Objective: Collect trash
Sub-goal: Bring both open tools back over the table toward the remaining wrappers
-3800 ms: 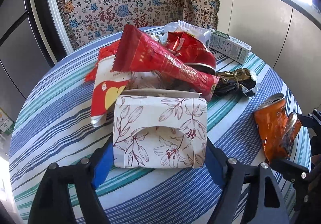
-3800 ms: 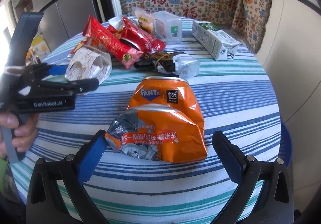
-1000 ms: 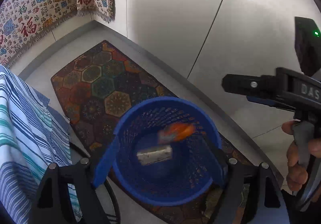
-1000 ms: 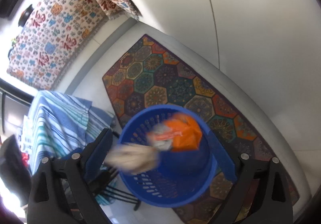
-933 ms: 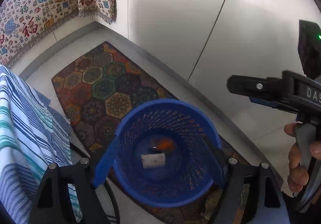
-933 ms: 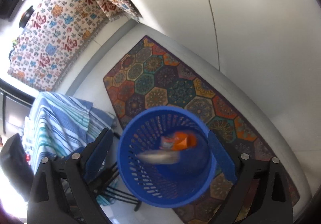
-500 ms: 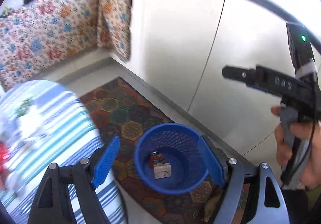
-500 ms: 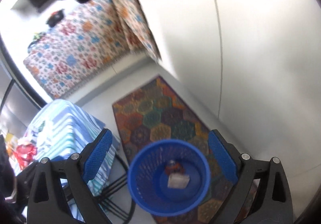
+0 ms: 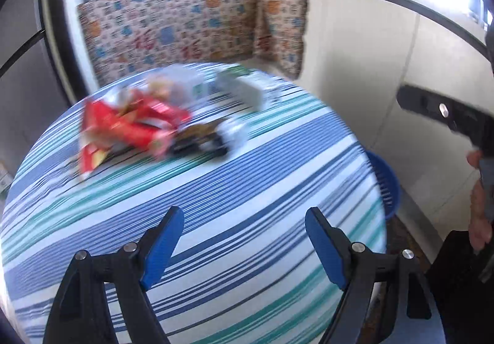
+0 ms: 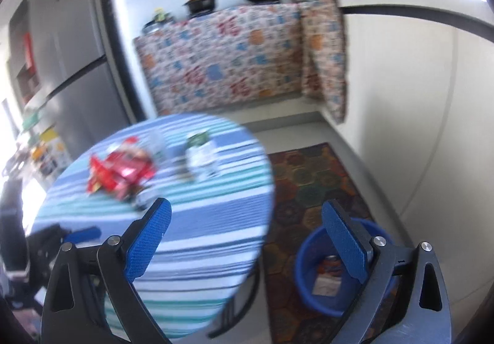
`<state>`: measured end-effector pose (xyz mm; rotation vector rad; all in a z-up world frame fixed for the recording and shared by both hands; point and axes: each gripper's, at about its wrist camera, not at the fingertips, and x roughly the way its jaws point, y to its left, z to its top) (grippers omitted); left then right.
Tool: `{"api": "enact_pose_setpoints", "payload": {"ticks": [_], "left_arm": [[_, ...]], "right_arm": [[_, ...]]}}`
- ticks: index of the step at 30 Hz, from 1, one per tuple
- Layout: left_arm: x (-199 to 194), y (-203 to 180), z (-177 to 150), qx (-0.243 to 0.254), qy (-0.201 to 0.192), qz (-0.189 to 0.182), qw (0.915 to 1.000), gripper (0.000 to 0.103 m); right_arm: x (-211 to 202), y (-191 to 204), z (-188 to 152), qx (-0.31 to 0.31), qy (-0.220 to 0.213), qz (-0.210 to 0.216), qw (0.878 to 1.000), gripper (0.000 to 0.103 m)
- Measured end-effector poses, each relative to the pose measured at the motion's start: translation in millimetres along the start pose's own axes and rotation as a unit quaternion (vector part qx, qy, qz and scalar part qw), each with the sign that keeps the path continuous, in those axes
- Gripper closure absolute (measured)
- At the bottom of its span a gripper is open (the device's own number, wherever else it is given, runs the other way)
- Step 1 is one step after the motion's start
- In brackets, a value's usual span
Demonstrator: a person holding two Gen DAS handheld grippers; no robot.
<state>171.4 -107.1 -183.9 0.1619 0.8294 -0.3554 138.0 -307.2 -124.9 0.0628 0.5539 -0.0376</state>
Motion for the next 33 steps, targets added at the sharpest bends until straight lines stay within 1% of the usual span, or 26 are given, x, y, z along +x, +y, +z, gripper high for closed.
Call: {"api": "enact_pose_setpoints", "payload": {"ticks": [2,6,8,10,11,13,16,17,19,20,23,26,33], "left_arm": [[0,25,-10,-0.022,0.009,0.019,0.9995,0.02],[3,71,-31,-0.059,0.026,0.052,0.9966,0.02],[4,92,-38,-0.075,0.033,0.062,0.9947,0.02],[7,108,-40,-0.092,0.041,0.063,0.9929,0.02],[6,111,-40,-0.095,0.036,0.063,0.9928,0.02],[11,119,-35,-0.095,0.041,0.072,0.992,0.02],[21,128,-26,-0.098,0.044,0.081,0.9909,0.017],[24,133,-23,-0.101,0.047,0.083,0.9903,0.011],[33,137,-14,-0.102,0.051,0.086,0.9897,0.008],[37,140,-10,-0.101,0.054,0.084,0.9898,0.005],[48,144,1,-0.102,0.061,0.085,0.9894,0.0],[55,154,9,-0.104,0.062,0.085,0.989,0.0],[65,176,20,-0.119,0.06,0.097,0.9863,0.0]], "right_arm": [[14,28,-10,-0.026,0.019,0.024,0.999,0.005],[44,73,-27,-0.078,0.054,0.049,0.994,0.005],[58,88,-37,-0.102,0.075,0.059,0.99,0.005],[69,97,-44,-0.119,0.09,0.062,0.987,0.005],[76,100,-46,-0.127,0.097,0.064,0.985,0.005],[83,110,-54,-0.14,0.107,0.064,0.982,0.005],[98,112,-54,-0.141,0.124,0.067,0.98,0.005],[102,112,-54,-0.139,0.129,0.068,0.98,0.005],[112,110,-54,-0.135,0.142,0.068,0.978,0.005],[111,111,-56,-0.134,0.146,0.068,0.978,0.005],[116,109,-57,-0.134,0.154,0.065,0.977,0.004],[118,114,-55,-0.147,0.159,0.062,0.974,0.002],[125,118,-50,-0.152,0.173,0.059,0.971,0.0]]}}
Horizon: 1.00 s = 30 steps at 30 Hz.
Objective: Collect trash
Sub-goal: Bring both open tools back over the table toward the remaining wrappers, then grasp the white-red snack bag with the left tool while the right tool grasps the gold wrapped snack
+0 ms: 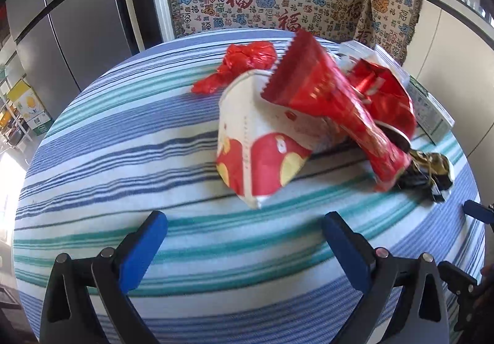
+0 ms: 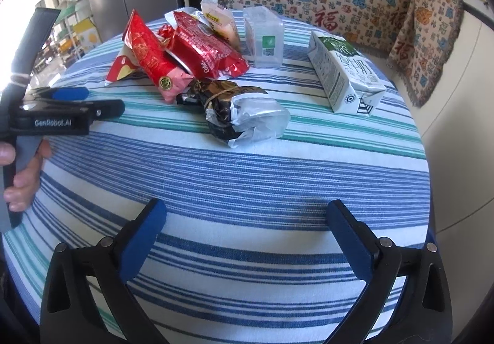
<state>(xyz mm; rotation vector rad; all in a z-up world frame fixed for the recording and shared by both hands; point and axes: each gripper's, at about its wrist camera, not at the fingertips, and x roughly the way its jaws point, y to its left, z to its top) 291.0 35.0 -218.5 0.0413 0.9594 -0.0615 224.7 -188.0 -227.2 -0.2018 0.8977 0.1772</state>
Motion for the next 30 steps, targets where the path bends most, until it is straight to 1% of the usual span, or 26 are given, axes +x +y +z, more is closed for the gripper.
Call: {"api": "enact_pose_setpoints", "payload": {"ticks": [3,7,10,14,17,21,22,23,24,25,27,28,29,30], "left_arm": [[2,5,4,-0.005,-0.002,0.001,1.0,0.0],[3,6,9,-0.005,-0.009,-0.007,0.9999,0.002],[-1,6,11,0.004,-0.027,-0.009,0.9996,0.002],[-9,3,13,0.034,-0.054,-0.013,0.9979,0.003],[-9,4,17,0.041,-0.061,-0.027,0.9969,0.003],[1,10,27,0.028,-0.049,-0.054,0.9969,0.003],[3,12,30,0.024,-0.048,-0.06,0.9968,0.006],[4,14,32,0.02,-0.048,-0.068,0.9964,0.023],[6,15,34,0.019,-0.041,-0.079,0.9958,0.034],[8,16,35,0.017,-0.031,-0.088,0.9955,0.056],[8,16,33,0.017,-0.033,-0.092,0.9951,0.063],[7,15,31,0.02,-0.033,-0.093,0.9949,0.071],[5,15,29,0.021,-0.031,-0.093,0.9949,0.076],[2,16,26,0.022,-0.031,-0.093,0.9949,0.077]], "right_arm": [[4,1,5,-0.008,0.006,0.005,1.0,0.0],[13,-1,19,-0.024,0.01,0.017,1.0,0.0],[22,-3,30,-0.026,0.001,0.02,0.999,0.0],[29,-2,37,-0.033,0.0,0.025,0.999,0.0],[26,-1,33,-0.033,-0.001,0.027,0.999,0.0],[23,-1,33,-0.038,-0.007,0.028,0.999,0.001],[21,0,33,-0.041,-0.011,0.028,0.999,0.002],[19,-1,35,-0.044,-0.016,0.026,0.999,0.002],[16,0,35,-0.047,-0.025,0.024,0.998,0.002],[13,1,35,-0.052,-0.034,0.024,0.998,0.002],[9,3,34,-0.055,-0.046,0.027,0.997,0.002],[8,3,35,-0.055,-0.048,0.031,0.997,0.002],[9,3,36,-0.055,-0.047,0.038,0.997,0.002],[11,4,38,-0.054,-0.045,0.042,0.997,0.002]]}}
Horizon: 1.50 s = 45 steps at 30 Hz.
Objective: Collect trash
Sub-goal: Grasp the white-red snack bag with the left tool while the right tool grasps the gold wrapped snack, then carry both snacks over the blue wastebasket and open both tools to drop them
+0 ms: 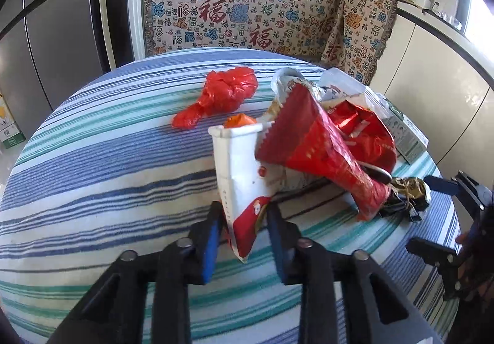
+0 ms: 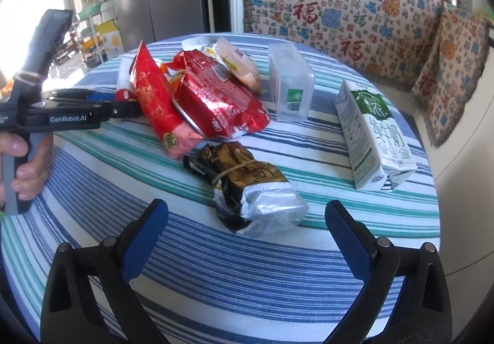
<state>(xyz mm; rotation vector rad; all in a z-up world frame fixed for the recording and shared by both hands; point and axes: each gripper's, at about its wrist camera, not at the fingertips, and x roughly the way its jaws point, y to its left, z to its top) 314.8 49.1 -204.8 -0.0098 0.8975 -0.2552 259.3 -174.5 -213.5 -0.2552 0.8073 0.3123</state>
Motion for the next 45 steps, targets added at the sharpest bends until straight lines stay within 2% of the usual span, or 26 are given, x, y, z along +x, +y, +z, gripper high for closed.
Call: {"api": "enact_pose_setpoints", "payload": {"ticks": [8,9,12,15,18,21,22,24,33,34,35,39,45], "left_arm": [[-43,-12,-30,0.024,0.015,-0.004,0.9996,0.079],[-48,-14,-34,0.028,0.017,-0.006,0.9994,0.079],[-59,-17,-45,0.031,0.021,-0.011,0.9992,0.079],[-66,-19,-55,0.028,0.022,-0.013,0.9993,0.079],[-69,-23,-61,0.025,0.023,-0.011,0.9994,0.079],[-70,-26,-69,0.02,0.031,-0.02,0.9991,0.079],[-69,-27,-72,0.019,0.034,-0.021,0.999,0.079],[-71,-28,-80,0.019,0.036,-0.018,0.999,0.079],[-79,-32,-95,0.013,0.041,-0.027,0.9987,0.079],[-79,-34,-95,0.013,0.041,-0.027,0.9987,0.079],[-80,-36,-96,0.014,0.041,-0.028,0.9987,0.079],[-85,-46,-94,0.017,0.035,-0.034,0.9987,0.079],[-87,-75,-86,0.035,0.025,-0.042,0.9982,0.079]], "right_arm": [[10,1,13,-0.017,0.01,0.029,0.999,0.008],[11,2,14,-0.02,0.013,0.032,0.999,0.014],[9,4,15,-0.024,0.018,0.039,0.999,0.048],[2,5,12,-0.009,0.028,0.061,0.998,0.05],[-9,14,1,-0.008,0.042,0.055,0.998,0.049],[-20,28,-12,-0.007,0.058,0.058,0.997,0.041],[-23,31,-15,-0.006,0.061,0.066,0.996,0.034],[-30,36,-21,-0.003,0.068,0.084,0.994,0.027],[-21,41,-10,-0.045,0.083,0.092,0.991,0.025],[-16,40,-9,-0.049,0.087,0.088,0.991,0.038],[-15,41,-9,-0.05,0.09,0.089,0.991,0.055],[-24,42,-12,-0.026,0.078,0.097,0.992,0.058],[-52,27,-23,0.039,0.043,0.069,0.996,0.058]]}}
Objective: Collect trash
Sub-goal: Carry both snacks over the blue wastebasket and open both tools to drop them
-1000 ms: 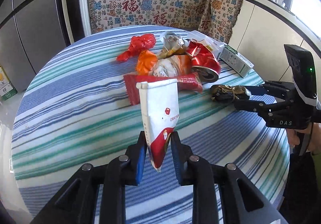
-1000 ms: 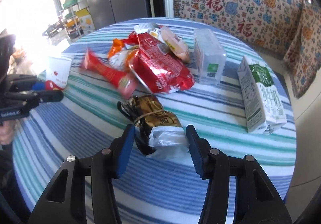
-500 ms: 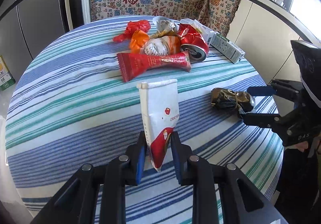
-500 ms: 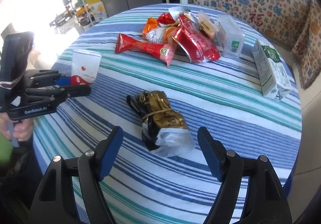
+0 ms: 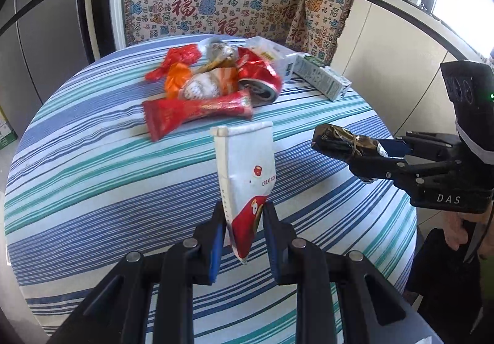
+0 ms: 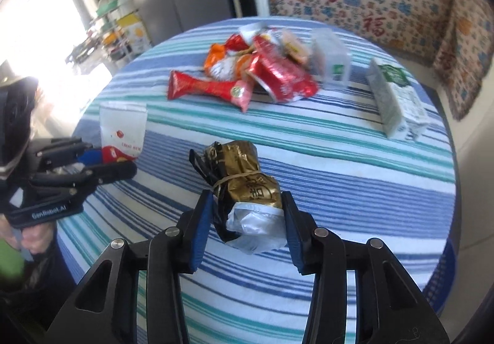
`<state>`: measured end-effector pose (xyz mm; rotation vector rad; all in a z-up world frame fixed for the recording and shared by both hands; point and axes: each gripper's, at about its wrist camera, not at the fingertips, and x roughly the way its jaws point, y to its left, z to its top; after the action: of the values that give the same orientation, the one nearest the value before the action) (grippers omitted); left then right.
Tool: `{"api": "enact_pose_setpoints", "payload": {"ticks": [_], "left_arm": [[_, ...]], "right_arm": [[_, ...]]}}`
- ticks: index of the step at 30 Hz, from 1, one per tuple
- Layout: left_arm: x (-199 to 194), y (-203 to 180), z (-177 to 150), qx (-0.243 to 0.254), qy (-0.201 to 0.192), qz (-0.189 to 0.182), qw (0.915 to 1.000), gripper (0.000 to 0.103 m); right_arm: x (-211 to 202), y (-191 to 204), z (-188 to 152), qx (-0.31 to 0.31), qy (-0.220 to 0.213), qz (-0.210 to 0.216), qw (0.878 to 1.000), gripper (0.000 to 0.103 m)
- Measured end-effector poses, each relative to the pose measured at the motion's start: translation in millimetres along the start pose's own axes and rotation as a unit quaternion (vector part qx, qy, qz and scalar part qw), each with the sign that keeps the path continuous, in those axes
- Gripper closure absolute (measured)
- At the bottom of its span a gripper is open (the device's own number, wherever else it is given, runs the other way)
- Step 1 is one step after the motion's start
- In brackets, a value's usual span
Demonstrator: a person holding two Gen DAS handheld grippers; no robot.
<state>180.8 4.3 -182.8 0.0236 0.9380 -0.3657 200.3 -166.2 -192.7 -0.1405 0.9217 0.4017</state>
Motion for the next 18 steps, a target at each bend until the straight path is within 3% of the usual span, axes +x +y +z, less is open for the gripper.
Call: {"api": "enact_pose_setpoints", "payload": {"ticks": [8,18], "left_arm": [[9,-53,16,0.031,-0.004,-0.029,0.9991,0.079],[35,-146,41,0.094,-0.004,-0.09,0.9915,0.079]], "right_arm": [[-37,-34,-19,0.076,-0.044,-0.033,0.996,0.058],[-92,-109,-53,0.167,-0.079,-0.097,0.978,0.058]]}}
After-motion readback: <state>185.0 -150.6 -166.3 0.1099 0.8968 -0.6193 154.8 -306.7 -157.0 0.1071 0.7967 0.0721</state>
